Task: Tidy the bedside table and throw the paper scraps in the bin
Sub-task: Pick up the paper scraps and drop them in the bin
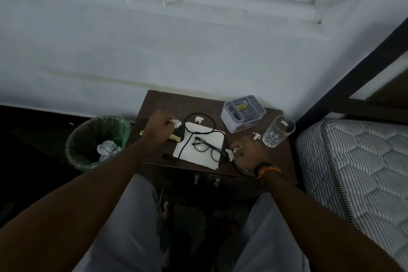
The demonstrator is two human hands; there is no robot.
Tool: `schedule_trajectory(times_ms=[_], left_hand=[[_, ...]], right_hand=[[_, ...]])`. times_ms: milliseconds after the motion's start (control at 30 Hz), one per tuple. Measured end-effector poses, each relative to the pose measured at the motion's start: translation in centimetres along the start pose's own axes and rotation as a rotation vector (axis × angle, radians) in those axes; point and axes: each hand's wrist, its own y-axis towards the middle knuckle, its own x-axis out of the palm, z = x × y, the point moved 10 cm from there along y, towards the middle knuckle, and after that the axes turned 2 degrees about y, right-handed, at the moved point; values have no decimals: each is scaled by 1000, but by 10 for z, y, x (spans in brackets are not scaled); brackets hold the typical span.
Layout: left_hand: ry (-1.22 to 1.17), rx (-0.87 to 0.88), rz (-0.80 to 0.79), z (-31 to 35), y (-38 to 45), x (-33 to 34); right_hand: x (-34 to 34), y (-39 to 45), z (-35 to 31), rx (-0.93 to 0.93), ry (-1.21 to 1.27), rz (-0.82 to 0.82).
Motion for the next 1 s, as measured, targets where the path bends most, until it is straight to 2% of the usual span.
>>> schedule_trajectory(times_ms=[100,200,333,467,633,733,867,1000], left_hand=[[-123,-144,-14,0,8,11],[-192,-208,-7,4,12,21],[-297,-210,17,14,20,26],[-171,-151,30,21,31,27],[-155,-109,5,25,43,31],[-148,-94,-21,26,49,37],[-89,-70,-53,27,61,52],[13,-49,-92,29,71,70]], right_hand=[[20,1,5,-51,-126,-76],[18,-1,-1,-76,-142,-40],[15,2,-1,-90,-116,63],[20,5,1,-79,-118,73],[8,9,-1,-78,-10,98],[-9,12,5,-74,30,204],[-28,19,33,83,33,341],[-27,23,56,226,-61,311]])
